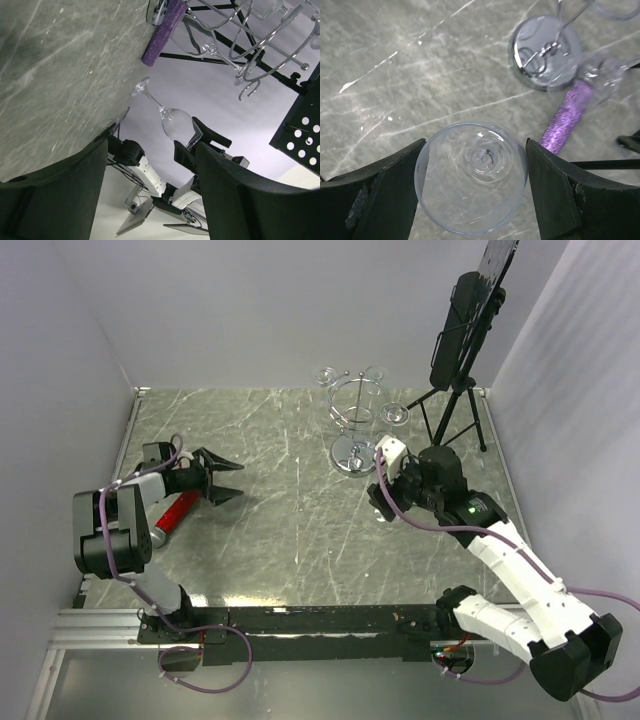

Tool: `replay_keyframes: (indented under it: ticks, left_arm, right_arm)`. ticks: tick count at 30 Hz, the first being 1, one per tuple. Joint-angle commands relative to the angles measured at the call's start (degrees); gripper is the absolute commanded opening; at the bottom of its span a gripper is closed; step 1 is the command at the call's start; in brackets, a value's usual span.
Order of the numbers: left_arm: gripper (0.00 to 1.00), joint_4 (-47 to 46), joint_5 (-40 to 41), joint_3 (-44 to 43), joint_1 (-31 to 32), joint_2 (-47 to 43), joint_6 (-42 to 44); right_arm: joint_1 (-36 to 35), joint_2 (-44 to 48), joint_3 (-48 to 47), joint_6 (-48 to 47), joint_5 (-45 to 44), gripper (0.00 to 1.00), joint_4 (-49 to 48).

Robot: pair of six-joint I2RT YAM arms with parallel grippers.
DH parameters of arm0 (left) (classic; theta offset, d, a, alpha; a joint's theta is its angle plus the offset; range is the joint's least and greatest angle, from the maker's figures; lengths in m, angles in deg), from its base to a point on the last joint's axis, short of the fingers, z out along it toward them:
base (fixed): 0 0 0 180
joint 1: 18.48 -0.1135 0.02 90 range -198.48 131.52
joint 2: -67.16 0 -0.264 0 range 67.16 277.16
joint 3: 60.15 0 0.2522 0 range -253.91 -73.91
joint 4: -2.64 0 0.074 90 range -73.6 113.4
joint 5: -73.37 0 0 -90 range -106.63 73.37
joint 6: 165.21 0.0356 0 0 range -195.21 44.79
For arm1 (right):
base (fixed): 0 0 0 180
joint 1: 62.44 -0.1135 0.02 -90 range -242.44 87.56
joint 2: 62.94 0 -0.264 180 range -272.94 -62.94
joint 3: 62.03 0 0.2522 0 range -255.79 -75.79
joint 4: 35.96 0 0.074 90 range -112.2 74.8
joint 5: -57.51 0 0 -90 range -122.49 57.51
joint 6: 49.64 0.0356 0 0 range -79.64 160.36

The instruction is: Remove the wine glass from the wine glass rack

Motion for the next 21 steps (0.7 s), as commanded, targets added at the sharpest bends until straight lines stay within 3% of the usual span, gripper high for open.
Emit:
replay_keyframes:
  ticks: [1, 10, 16, 21]
  left_arm:
    - [0.75, 2.11, 0.53, -1.75, -0.83, 0.89, 4.68]
    - [0.75, 13.0, 5.71, -10.8, -9.69, -4.56, 20.06]
    - [0.76, 18.27, 5.28, -9.93, -21.21, -10.97, 21.91]
    - [0.76, 31.01, 5.54, -11.34, -27.02, -14.22, 33.06]
  right_arm:
    - [0.13, 0.07, -0.11, 1.63, 6.64, 0.4, -6.79]
    - [-11.9, -18.81, -11.95, 3.03, 8.85, 0.41, -20.59]
    - [-15.34, -37.7, -29.87, 11.38, 4.73, 0.41, -27.0]
    - [-17.19, -51.6, -44.73, 14.11, 2.27, 0.43, -26.58]
